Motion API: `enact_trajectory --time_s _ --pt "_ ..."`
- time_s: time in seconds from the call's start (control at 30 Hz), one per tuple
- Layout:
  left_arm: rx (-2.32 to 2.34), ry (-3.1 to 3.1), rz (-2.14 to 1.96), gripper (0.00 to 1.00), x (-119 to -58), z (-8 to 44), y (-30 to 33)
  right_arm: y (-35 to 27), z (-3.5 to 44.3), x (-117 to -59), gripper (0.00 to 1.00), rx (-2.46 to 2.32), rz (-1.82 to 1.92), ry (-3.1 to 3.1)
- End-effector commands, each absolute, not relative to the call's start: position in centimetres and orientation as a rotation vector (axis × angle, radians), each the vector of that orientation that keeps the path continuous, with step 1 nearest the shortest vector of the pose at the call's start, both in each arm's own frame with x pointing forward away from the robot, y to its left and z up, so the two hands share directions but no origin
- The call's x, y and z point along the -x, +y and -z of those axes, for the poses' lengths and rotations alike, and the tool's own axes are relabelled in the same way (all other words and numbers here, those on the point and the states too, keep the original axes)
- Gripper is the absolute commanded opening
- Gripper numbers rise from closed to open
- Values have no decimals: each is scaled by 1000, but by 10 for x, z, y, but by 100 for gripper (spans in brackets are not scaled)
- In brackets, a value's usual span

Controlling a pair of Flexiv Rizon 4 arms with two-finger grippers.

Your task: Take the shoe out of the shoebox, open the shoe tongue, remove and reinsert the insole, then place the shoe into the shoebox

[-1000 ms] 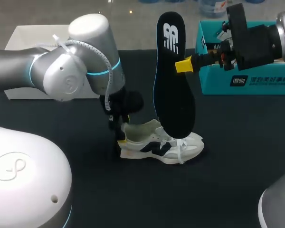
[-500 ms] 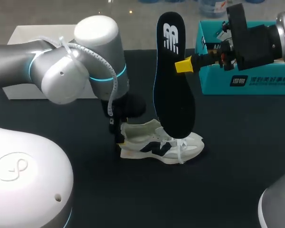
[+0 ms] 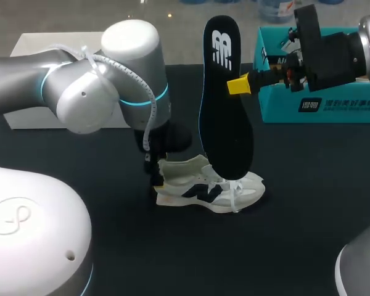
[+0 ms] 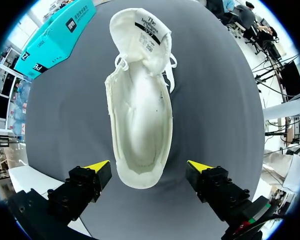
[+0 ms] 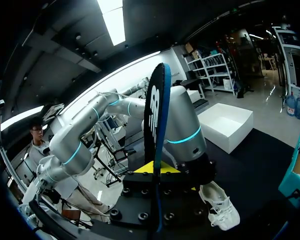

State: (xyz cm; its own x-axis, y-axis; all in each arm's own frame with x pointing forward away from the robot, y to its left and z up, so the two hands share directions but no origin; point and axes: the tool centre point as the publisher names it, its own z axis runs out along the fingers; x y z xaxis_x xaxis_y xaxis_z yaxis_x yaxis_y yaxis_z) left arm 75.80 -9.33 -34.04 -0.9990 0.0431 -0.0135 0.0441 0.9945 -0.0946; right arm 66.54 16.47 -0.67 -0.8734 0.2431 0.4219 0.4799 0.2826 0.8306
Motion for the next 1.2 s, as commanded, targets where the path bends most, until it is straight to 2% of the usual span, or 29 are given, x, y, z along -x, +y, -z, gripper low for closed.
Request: enact_trajectory --time_s 0.03,0.23,0.97,1.03,1.07,1.1,1.13,1.2 --pt "-66 3136 192 100 -762 335 -93 168 7 -667 0 672 1625 -2339" --pt "-85 3117 235 100 -769 322 -106 168 7 -667 0 672 1625 -2339" --pt "-157 3175 308 100 -816 365 -190 168 7 -667 0 672 1625 -2339" --pt "-172 3183 310 92 -814 367 -192 168 7 -667 0 672 1625 -2339" --pt "-175 3180 309 80 -813 368 -193 168 7 -667 0 672 1625 -2339" --pt "-181 3184 312 75 -812 369 -194 168 7 -667 0 672 1625 -2339" --pt "-182 3184 311 49 -812 369 -195 168 7 -667 0 672 1625 -2339" --pt "-184 3187 312 31 -811 370 -197 168 7 -667 0 672 1625 -2339"
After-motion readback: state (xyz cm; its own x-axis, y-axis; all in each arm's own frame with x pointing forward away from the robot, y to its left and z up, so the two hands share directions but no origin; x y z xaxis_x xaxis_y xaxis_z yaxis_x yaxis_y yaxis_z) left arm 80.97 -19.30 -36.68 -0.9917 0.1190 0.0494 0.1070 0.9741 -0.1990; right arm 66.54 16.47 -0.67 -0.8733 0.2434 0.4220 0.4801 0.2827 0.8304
